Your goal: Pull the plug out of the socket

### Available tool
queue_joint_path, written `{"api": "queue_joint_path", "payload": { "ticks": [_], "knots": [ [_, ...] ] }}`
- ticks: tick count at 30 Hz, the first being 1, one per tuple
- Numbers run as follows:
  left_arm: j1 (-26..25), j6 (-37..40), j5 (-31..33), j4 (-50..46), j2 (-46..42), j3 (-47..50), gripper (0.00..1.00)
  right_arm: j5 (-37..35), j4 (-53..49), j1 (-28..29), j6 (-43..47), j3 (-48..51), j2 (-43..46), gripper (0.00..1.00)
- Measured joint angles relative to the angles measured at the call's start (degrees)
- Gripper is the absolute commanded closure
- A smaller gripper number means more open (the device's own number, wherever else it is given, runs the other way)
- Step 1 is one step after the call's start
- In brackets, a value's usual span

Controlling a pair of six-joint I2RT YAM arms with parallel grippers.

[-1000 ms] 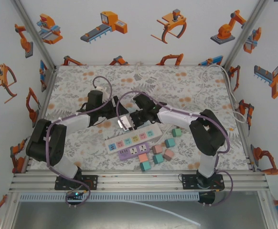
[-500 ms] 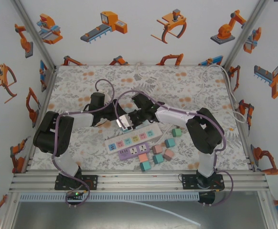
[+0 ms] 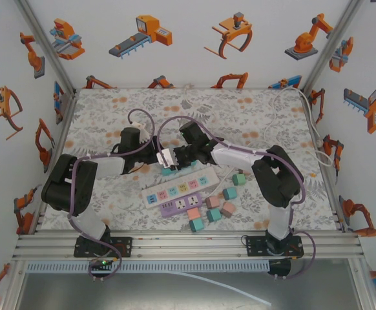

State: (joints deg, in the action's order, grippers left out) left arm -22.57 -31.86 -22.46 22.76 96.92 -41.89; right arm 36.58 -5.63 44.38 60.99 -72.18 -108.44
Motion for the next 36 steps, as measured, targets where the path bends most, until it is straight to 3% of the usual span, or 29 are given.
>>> {"api": "queue_joint_path", "payload": {
  "ticks": [19,30,36],
  "knots": [
    [0.3,3.8,0.3,2.1,-0.7,1.1,0.54,-0.6,0.7,-0.3,-7.2,-0.2,0.0,0.83],
    [-0.7,6.9,-0.1,0.9,0.0,-1.4,0.54,-5.6,-14.5,-0.4,-9.0,-8.0,0.0,0.8],
    [0.1,9.2,0.2,-1.3,0.7,-1.8,0.54,-6.2,-23.8,-0.7,-10.5,-16.9,-0.1,0.8]
  ]
}}
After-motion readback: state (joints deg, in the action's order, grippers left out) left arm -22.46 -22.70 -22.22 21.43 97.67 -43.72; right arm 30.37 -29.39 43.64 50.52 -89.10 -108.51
